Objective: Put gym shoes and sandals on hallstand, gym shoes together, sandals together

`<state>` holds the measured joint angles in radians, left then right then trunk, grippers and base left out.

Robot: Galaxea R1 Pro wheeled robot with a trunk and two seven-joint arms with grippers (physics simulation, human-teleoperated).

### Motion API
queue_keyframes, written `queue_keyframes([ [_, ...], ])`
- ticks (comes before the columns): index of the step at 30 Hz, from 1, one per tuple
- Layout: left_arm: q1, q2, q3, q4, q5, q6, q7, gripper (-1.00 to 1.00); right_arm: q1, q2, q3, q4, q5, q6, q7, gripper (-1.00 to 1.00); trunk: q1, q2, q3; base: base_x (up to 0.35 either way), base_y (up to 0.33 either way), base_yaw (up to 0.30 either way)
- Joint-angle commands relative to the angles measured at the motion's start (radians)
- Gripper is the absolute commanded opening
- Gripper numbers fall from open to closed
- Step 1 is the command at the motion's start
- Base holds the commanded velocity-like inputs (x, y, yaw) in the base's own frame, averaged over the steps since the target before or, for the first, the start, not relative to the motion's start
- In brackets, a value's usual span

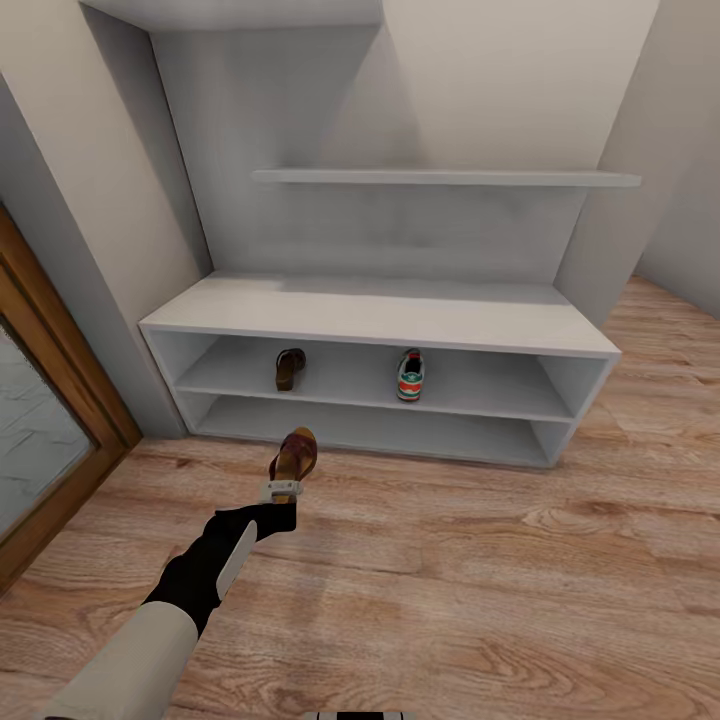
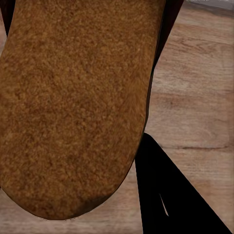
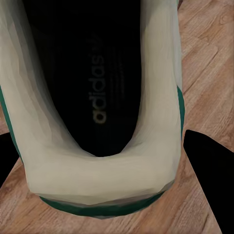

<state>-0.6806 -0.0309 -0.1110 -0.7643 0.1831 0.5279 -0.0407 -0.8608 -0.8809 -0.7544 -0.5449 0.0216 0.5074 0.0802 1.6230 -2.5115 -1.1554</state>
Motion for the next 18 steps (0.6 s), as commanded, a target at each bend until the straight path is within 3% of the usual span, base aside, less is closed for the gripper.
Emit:
queue_keyframes([
  [1,0.0,0.0,-0.001,-0.001,0.002,0.006,-0.001,-1.0,-0.001,0.0,-0.005,-0.001,0.002,0.005,0.005,-1.0,0.0,0.0,-0.001,0.162,0.0,0.0],
  [18,0.0,0.0,-0.001,0.0,0.003,0.006,-0.001,-1.0,-0.001,0.002,-0.005,-0.001,0.003,0.005,0.004,-1.0,0.0,0.0,-0.001,0.322,-0.007,0.0],
])
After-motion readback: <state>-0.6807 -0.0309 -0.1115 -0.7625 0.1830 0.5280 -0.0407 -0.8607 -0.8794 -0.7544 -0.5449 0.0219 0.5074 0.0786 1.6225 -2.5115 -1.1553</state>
